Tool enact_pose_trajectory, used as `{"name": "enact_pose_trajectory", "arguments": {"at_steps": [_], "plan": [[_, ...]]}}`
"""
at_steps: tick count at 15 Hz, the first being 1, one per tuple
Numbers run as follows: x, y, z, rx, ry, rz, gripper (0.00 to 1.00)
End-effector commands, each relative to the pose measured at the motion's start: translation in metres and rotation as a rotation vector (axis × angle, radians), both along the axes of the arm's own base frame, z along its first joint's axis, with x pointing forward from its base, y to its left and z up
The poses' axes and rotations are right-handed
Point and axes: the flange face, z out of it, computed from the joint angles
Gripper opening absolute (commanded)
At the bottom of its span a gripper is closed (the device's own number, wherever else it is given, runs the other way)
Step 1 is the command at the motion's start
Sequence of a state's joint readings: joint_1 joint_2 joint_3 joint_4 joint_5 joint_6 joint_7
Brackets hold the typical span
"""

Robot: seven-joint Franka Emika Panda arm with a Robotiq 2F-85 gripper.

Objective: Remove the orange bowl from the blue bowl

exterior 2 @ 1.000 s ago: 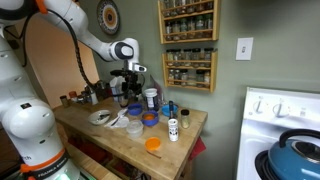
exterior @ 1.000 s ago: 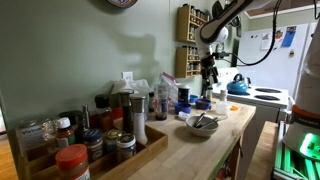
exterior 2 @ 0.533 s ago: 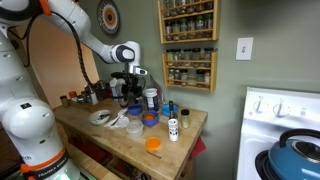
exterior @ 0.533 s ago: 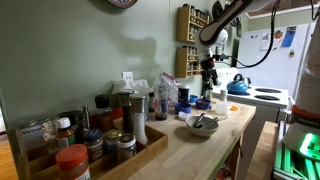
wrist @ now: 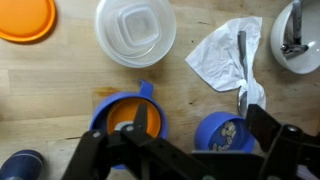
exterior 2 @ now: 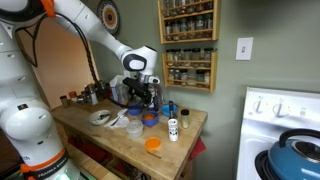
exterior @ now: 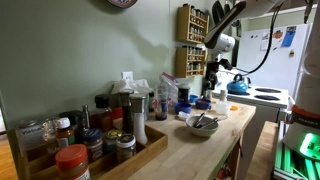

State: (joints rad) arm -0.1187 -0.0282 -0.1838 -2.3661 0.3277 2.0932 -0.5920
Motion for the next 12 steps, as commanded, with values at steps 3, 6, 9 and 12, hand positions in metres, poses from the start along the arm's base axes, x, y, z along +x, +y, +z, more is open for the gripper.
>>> {"name": "enact_pose_trajectory", "arguments": {"at_steps": [3, 6, 9, 12], "plan": [[0.000, -0.004, -0.012, 0.033, 0.007, -0.001, 1.00], [0.008, -0.003, -0.015, 0.037, -0.095, -0.050, 1.00], [0.015, -0.005, -0.022, 0.022, -0.189, -0.077, 1.00], [0.021, -0.009, -0.030, -0.034, -0.267, -0.095, 0.71]]}}
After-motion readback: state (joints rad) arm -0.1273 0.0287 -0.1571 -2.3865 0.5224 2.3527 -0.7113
